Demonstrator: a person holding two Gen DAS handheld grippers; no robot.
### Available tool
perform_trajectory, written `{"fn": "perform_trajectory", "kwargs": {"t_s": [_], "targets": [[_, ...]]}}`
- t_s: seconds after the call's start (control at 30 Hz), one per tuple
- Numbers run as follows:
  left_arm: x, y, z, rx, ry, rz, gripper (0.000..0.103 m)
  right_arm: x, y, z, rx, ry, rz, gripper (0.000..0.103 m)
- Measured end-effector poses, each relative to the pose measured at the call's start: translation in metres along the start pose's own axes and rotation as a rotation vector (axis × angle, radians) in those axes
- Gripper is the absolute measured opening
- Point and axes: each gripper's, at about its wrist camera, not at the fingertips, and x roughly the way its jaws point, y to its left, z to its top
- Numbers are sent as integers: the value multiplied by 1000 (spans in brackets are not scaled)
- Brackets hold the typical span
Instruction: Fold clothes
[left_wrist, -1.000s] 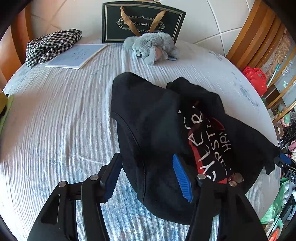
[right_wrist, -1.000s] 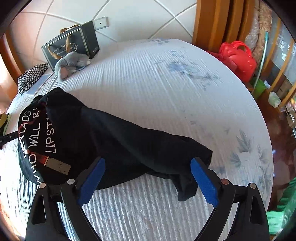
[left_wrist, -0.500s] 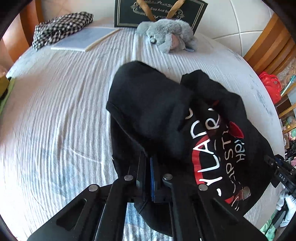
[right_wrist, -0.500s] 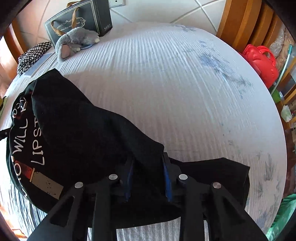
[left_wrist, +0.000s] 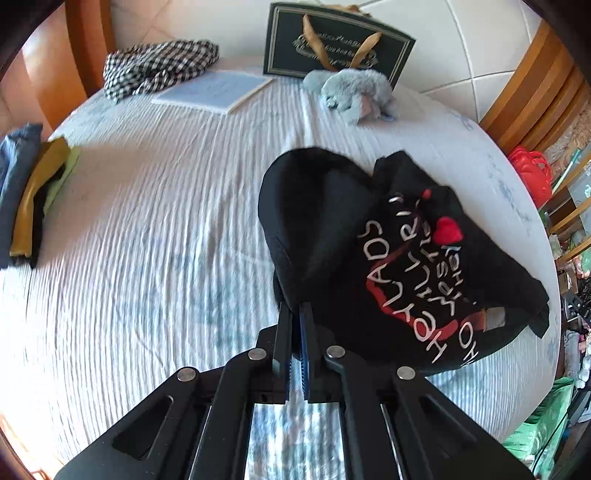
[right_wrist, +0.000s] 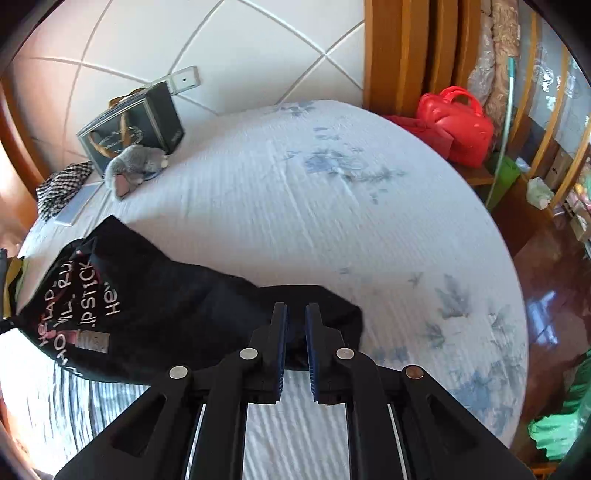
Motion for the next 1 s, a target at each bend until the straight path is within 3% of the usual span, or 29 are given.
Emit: {"fn": "perform_trajectory", "kwargs": {"t_s": [0.1, 0.17, 0.23, 0.27, 0.3, 0.4, 0.57, 0.77, 0.9, 0.93, 0.97, 1.0], "targets": [[7, 10, -15, -17, 48, -26, 8, 19, 34, 10, -38, 25, 104, 20], [0, 9, -3, -5, 1, -27, 15, 31, 63, 16, -97, 41, 135, 48], [-8, 8, 10, 6, -46, -27, 32, 46, 90, 23, -144, 46, 159, 51], [-11, 8, 17, 12, -69, -28, 50, 52, 101, 27, -160, 50, 173, 51], [-15, 8, 23, 18, -93, -28, 60, 58, 112, 31, -175, 54, 187, 51], [-25, 7, 42, 35, -163, -28, 60, 74, 135, 40, -214, 78, 216, 54], [28, 5, 76, 62, -99, -3, 60, 104, 169, 48, -294, 155, 278, 84], [80, 10, 93, 66, -66, 96, 60, 141, 192, 55, -339, 210, 278, 88], [101, 7, 96, 64, -45, 79, 59, 162, 218, 53, -402, 249, 303, 90], [105, 5, 96, 65, -30, 58, 54, 168, 226, 51, -426, 268, 309, 86], [109, 2, 95, 67, -15, 38, 20, 171, 233, 47, -451, 275, 301, 60], [109, -2, 95, 74, -8, 35, 3, 173, 238, 44, -471, 274, 285, 45]]}}
